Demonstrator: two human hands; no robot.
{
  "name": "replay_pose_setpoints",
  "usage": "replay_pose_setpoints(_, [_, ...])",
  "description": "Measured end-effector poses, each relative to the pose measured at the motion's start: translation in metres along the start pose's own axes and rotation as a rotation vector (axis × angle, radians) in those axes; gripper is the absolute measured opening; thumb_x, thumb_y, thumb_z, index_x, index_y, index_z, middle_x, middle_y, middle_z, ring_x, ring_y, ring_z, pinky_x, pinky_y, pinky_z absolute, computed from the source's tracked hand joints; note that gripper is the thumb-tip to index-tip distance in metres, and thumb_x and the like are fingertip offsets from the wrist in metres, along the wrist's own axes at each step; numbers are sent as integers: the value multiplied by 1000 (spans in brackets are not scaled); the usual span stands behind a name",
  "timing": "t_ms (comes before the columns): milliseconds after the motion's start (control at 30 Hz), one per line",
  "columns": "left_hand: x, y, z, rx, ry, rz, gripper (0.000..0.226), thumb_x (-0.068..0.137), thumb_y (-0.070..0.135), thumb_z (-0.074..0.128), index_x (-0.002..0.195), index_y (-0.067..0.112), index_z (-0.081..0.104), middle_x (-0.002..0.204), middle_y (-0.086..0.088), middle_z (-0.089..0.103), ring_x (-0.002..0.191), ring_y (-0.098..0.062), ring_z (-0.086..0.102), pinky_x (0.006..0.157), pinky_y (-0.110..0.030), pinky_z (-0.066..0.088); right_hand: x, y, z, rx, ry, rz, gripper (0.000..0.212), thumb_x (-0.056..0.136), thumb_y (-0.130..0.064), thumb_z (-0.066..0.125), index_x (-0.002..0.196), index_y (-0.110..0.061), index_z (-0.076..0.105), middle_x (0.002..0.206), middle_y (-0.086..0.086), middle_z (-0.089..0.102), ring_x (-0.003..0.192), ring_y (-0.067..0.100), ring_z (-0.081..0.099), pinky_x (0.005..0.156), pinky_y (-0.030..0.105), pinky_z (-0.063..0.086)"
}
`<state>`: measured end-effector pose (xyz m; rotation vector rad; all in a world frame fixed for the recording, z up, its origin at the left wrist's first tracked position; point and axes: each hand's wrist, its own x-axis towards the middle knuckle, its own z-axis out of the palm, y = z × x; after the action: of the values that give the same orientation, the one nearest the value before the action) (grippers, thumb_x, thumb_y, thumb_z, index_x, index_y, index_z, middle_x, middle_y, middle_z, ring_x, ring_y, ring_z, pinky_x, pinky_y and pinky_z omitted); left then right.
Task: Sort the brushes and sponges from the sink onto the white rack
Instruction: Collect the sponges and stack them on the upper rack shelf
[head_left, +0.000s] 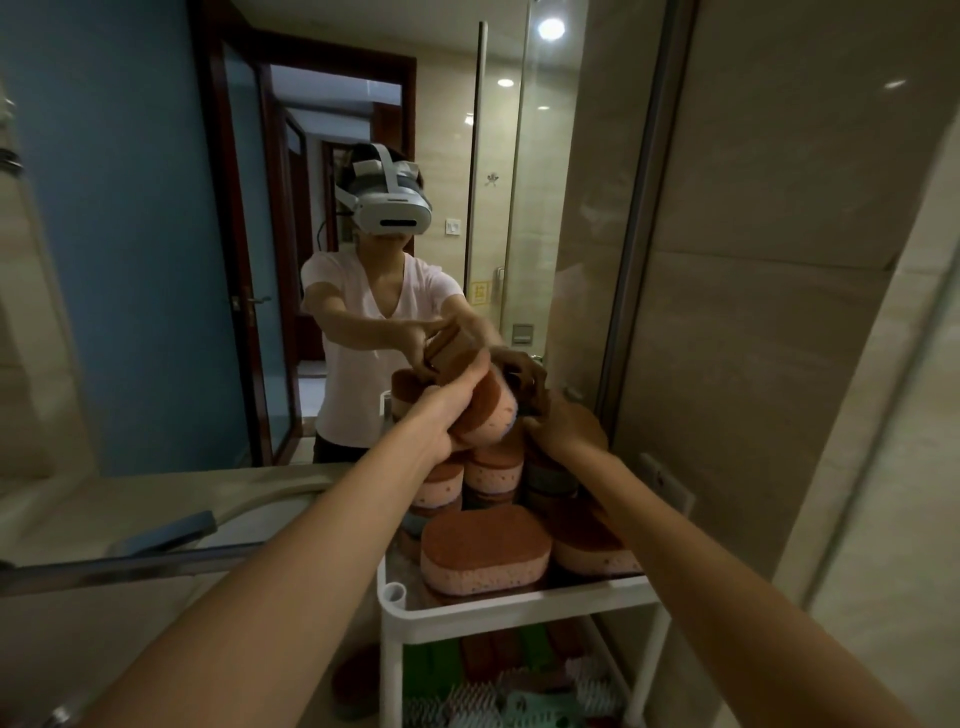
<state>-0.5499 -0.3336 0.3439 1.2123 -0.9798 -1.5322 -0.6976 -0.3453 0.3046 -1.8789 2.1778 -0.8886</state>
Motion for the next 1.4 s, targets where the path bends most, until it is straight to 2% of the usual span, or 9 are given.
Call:
replay_pose_setpoints(200, [-3,8,7,-149,21,106,37,93,26,53,128,15,49,122,-10,59,107,-25,57,90,-41,48,-23,-5,-23,279,150,0,19,94,-15,41,105,-11,57,106,8,61,80,16,55,63,25,44])
replay_pose_setpoints(333, [-8,12,15,-87,32,137,39,89,20,58,126,15,51,112,-7,62,99,-22,58,82,-38,52,-46,-9,-47,579,159,-151,32,85,-15,51,116,-13,52,111,3,56,99,14,52,74,23,43])
replay_pose_setpoints(467, [-17,10,29,-15,-16,133,42,87,20,62,127,13,52,119,-11,64,98,-24,63,61,-32,52,-63,-6,-55,508,29,-288,46,82,-16,67,123,-17,46,113,-5,52,104,7,50,73,6,40])
replay_pose_setpoints(567, [-24,5,38,41,-106,116,39,90,15,59,128,9,51,120,-13,63,107,-25,63,78,-36,53,-69,5,-52,398,124,-322,49,80,-25,71,121,-14,45,109,-7,49,99,6,50,67,3,41])
replay_pose_setpoints(667, [-25,-3,46,194,-173,187,38,94,20,53,128,5,50,117,-16,64,105,-26,64,83,-35,52,-71,21,-50,453,203,-210,45,83,-24,67,120,-15,43,114,0,52,99,11,52,74,18,43])
replay_pose_setpoints(800, [-24,-13,50,940,-40,558,34,98,26,36,120,8,56,115,-16,60,110,-31,57,91,-37,44,-67,45,-46,393,260,-30,50,87,-30,60,132,-25,39,135,8,42,115,23,48,84,28,38])
replay_pose_setpoints(900, [-21,-26,48,1411,-118,466,48,101,34,22,148,23,22,157,-12,17,146,-32,13,115,-57,10,-59,58,-41,233,194,72,50,89,-35,55,137,-28,40,139,12,41,122,31,45,93,35,40])
replay_pose_setpoints(1000, [-16,-41,42,1639,-192,328,53,102,36,17,151,26,-1,160,-9,-10,147,-31,-9,114,-58,-3,-55,64,-36,145,114,79,50,91,-31,52,139,-32,38,144,14,37,127,33,42,101,39,39])
replay_pose_setpoints(1400, [-15,-47,42,1704,-166,320,55,101,40,14,151,23,0,160,-7,-9,147,-29,-8,116,-54,-5,-47,60,-38,-172,-114,14,50,94,-35,47,141,-35,33,148,13,29,133,31,35,106,40,36])
